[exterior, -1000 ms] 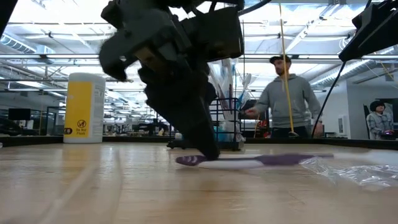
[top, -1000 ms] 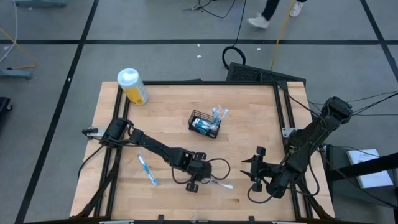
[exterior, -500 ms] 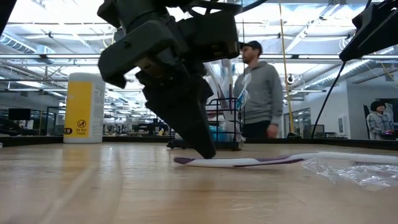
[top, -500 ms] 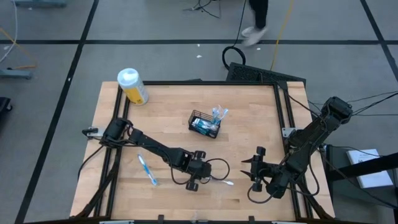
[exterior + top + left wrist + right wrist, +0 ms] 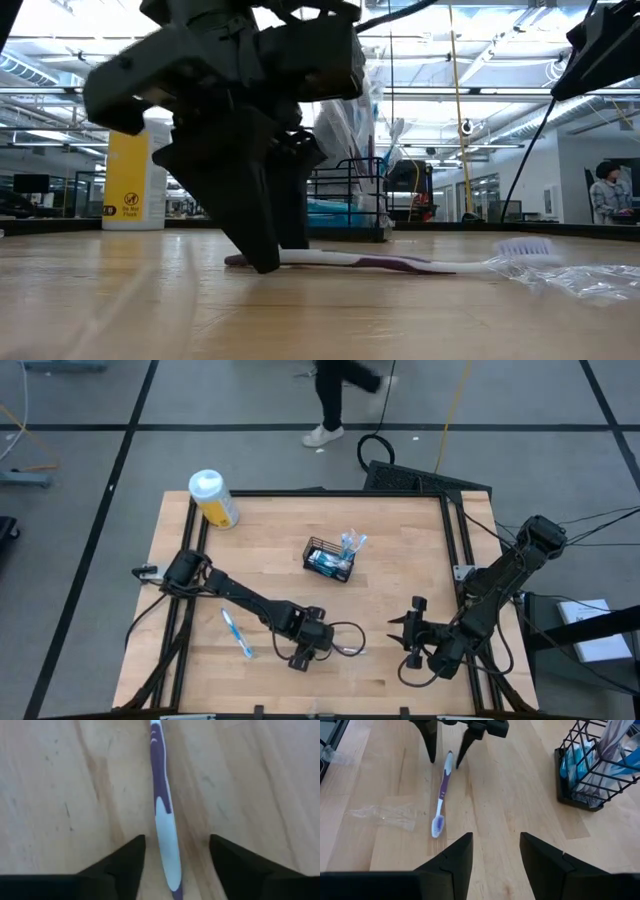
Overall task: Pick & Place toothbrushing station
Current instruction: Put the purple toothbrush into the wire organizer
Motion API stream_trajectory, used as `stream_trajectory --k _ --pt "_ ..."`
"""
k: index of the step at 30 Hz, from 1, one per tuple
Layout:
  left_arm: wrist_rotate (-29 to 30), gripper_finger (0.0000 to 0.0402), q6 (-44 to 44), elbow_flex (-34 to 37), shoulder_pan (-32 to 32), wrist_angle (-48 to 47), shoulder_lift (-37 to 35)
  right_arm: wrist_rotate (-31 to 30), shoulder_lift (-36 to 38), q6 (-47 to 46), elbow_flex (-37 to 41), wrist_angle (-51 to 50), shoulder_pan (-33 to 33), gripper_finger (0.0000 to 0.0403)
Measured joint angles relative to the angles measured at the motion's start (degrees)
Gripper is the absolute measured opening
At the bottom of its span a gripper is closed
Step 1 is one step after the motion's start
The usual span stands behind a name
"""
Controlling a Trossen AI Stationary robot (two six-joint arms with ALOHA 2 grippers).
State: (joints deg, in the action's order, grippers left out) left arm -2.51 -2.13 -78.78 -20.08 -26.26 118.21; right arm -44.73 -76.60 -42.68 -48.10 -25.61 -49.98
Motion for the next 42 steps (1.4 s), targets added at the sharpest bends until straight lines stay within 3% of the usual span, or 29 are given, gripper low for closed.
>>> stream_trajectory --k 4,7,10,17,19,37,42 --pt "-0.2 0.0264 -0.58 -0.2 0.47 -0.24 0.5 0.0 0.0 0.04 0.0 0.02 0.0 0.0153" --pt "0.92 0.0249 -1.61 -0.31 0.44 0.35 1.27 0.0 0.0 0.07 0.0 0.02 0.0 0.0153" --pt "1.6 0.0201 -1.64 -0.33 0.44 0.56 1.39 0.0 0.0 0.1 0.0 0.01 0.0 0.0153" --pt "1.73 0.0044 -1.11 -0.33 0.36 1.5 1.55 0.01 0.0 0.26 0.0 0.04 0.0 0.0153" --pt "1.95 0.0018 -0.68 -0.33 0.13 1.54 1.57 0.0 0.0 0.26 0.0 0.02 0.0 0.0153" --pt "11.25 0.0018 -1.33 -0.02 -0.13 5.63 1.81 -0.44 0.0 0.7 0.0 0.04 0.0 0.0153" --pt "13.33 0.0018 -2.12 5.08 -0.81 10.92 -1.1 -1.34 0.0 1.17 0.0 0.03 -0.52 0.0153"
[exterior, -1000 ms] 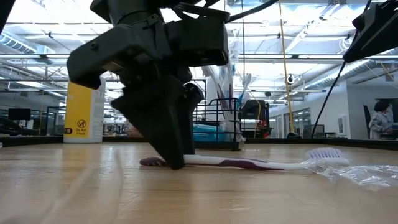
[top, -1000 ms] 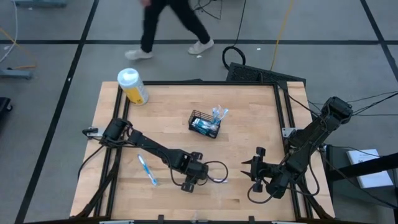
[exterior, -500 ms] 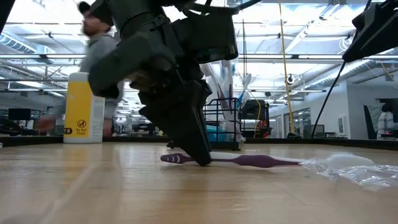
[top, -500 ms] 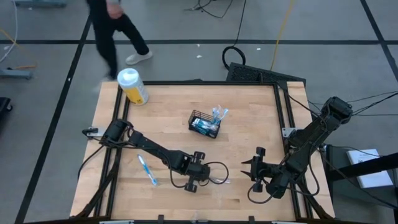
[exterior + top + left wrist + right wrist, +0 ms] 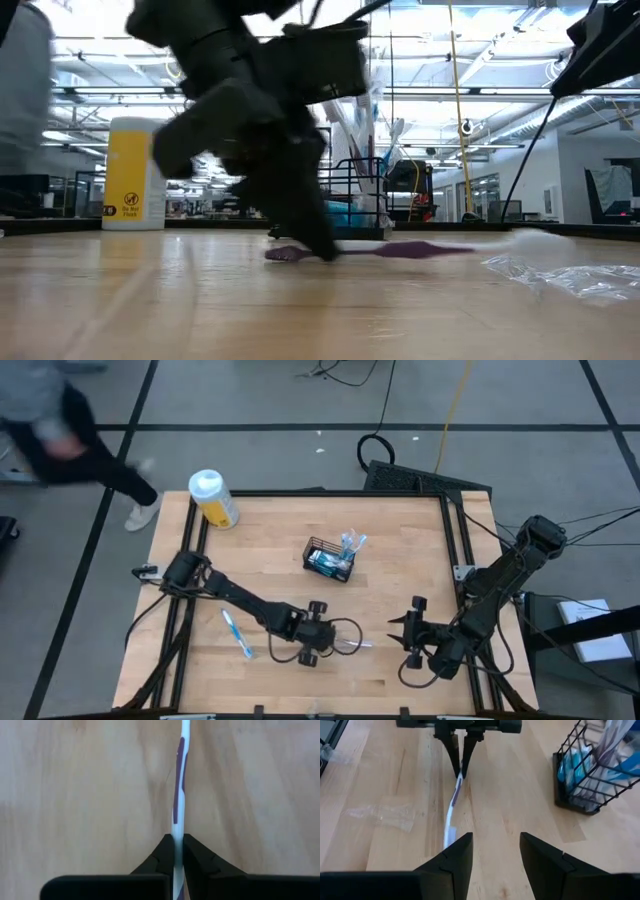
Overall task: Pick & Place toothbrushing station
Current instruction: Put the purple toothbrush into the wire organizer
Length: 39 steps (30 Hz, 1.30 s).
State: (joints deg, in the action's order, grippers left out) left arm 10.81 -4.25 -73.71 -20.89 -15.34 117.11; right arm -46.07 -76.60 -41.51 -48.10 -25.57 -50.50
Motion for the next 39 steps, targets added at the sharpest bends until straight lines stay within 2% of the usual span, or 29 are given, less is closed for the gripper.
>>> stream_trajectory --k 4,10,15,19,23,28,33,39 --pt "2.62 0.0018 -4.16 10.62 -0.15 9.65 -7.38 -2.92 0.0 0.38 0.0 -0.01 -1.57 0.0153" --pt "7.51 0.0018 -5.89 27.41 -0.4 33.81 -20.39 -6.67 0.0 3.62 0.36 2.56 -1.67 0.0153" --pt "11.33 0.0018 -5.34 37.91 -0.09 52.04 -24.51 -12.58 -0.02 20.09 2.91 19.12 -0.08 0.0153" --pt "13.19 0.0018 -4.37 42.32 -0.08 62.66 -24.23 -11.97 0.03 37.41 5.0 37.61 4.77 0.0153" --pt "13.35 0.0018 -0.78 44.86 -0.39 70.77 -23.97 -1.17 0.09 51.09 9.24 60.61 12.0 0.0153" --pt "13.72 0.0018 2.73 45.67 -0.54 74.45 -24.02 16.18 0.09 52.46 16.45 80.36 22.21 0.0153" --pt "12.87 0.0018 5.96 45.65 -0.31 78.59 -24.12 23.96 0.09 49.7 19.87 85.17 28.92 0.0153" --pt "10.04 0.0017 5.16 45.64 1.82 79.55 -23.86 28.47 0.09 49.24 19.87 86.37 32.54 0.0153"
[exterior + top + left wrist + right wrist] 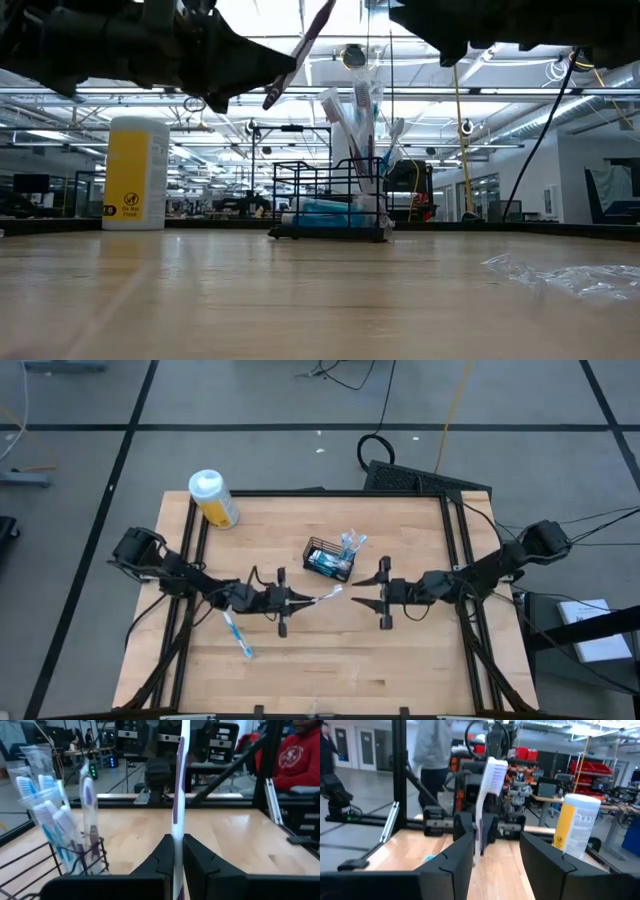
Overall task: Pick & Place toothbrushing station
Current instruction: Put the purple toothbrush into the wire organizer
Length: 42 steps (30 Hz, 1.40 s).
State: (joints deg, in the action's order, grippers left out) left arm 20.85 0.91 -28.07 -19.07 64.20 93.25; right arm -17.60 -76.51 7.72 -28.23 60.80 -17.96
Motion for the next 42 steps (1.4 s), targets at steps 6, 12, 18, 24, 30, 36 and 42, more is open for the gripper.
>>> stream_trajectory --k 6,12,18,24,30,36,42 --pt "-3.8 0.0017 -1.54 -1.63 2.31 4.06 4.68 3.11 0.02 0.31 -0.04 1.53 2.69 0.0153" --pt "-7.81 0.0017 -3.24 -4.59 3.97 6.2 9.7 7.06 0.02 -0.99 -0.09 2.02 4.4 0.0153" --pt "-9.1 0.0017 -4.2 -5.32 4.92 6.27 10.64 7.45 0.02 -1.05 -0.09 2.77 4.44 0.0153" --pt "-8.97 0.0017 -4.29 -5.29 5.35 6.17 10.66 10.42 0.02 -2.39 -0.09 2.99 4.42 0.0153" --pt "-9.3 0.0017 -4.53 -5.32 5.55 6.27 10.66 10.42 0.02 -2.38 -0.09 2.77 4.44 0.0153" --pt "-9.34 0.0017 -4.44 -6.23 5.55 5.74 10.66 10.43 0.02 -2.91 -0.09 2.78 4.97 0.0153" --pt "-9.36 0.0017 -4.2 -7.85 5.55 2.84 10.65 10.48 0.0 -3.49 -0.09 3.16 5.97 0.0153"
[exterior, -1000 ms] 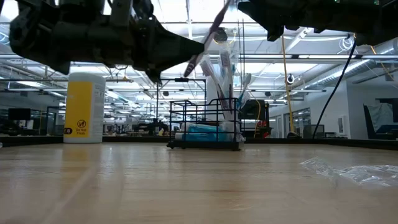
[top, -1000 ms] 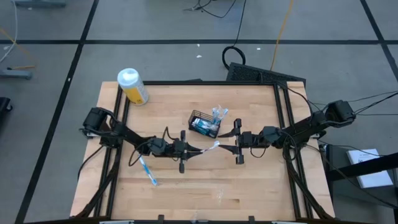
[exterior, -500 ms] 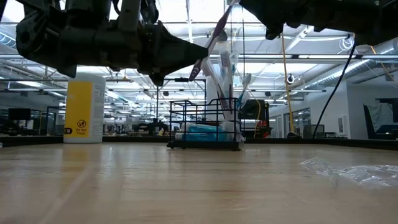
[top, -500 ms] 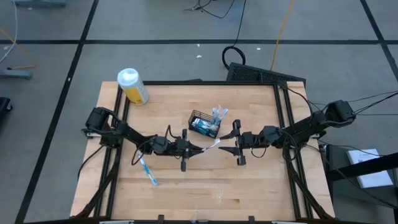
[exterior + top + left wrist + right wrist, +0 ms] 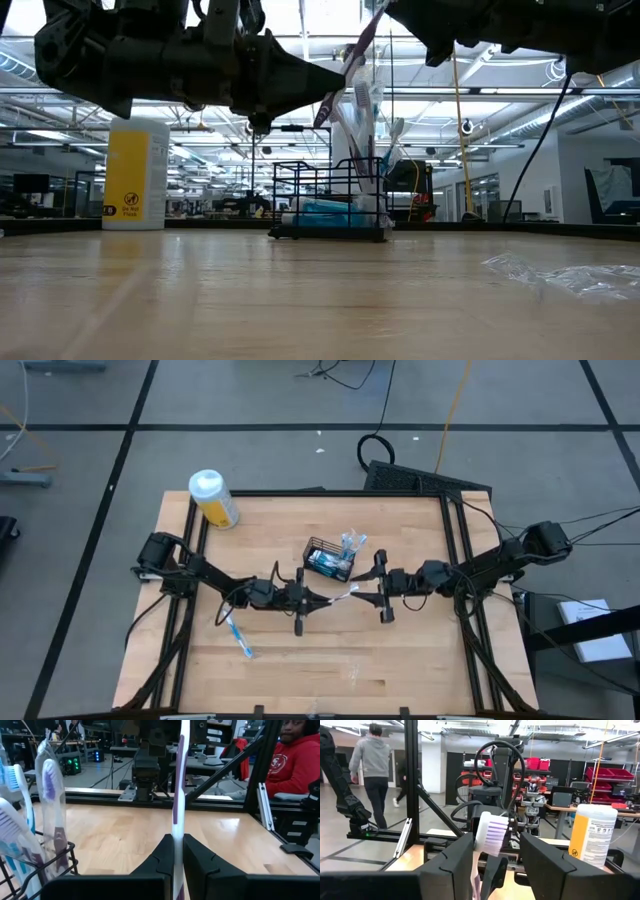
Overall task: Pick & Place toothbrushing station
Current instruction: Put the purple toothbrush into the wire organizer
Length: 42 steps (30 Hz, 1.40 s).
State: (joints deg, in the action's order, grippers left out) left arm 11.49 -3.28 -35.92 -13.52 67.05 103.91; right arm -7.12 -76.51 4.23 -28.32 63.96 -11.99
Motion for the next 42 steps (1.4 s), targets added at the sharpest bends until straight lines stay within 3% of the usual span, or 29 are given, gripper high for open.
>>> stream_trajectory --k 9,17,29,35,42 --pt "-0.17 0.0017 0.58 -0.02 0.02 0.0 -0.01 0.03 0.0 -0.42 0.0 -0.33 0.03 0.0135" --pt "-0.72 0.0017 0.54 -0.02 0.44 -0.02 0.0 3.02 0.0 1.02 0.0 -0.62 0.23 0.0015" --pt "-1.69 0.0019 0.24 -0.08 0.91 -0.8 -0.07 2.34 -0.04 3.75 0.0 0.38 0.36 0.001" --pt "-1.09 0.0055 0.12 -0.15 1.7 -3.52 -0.12 0.89 -0.09 4.23 0.0 0.6 0.36 0.001" --pt "-2.38 0.0028 1.26 -0.06 1.93 -3.53 -0.08 1.34 -0.07 3.86 0.0 0.77 0.36 0.001"
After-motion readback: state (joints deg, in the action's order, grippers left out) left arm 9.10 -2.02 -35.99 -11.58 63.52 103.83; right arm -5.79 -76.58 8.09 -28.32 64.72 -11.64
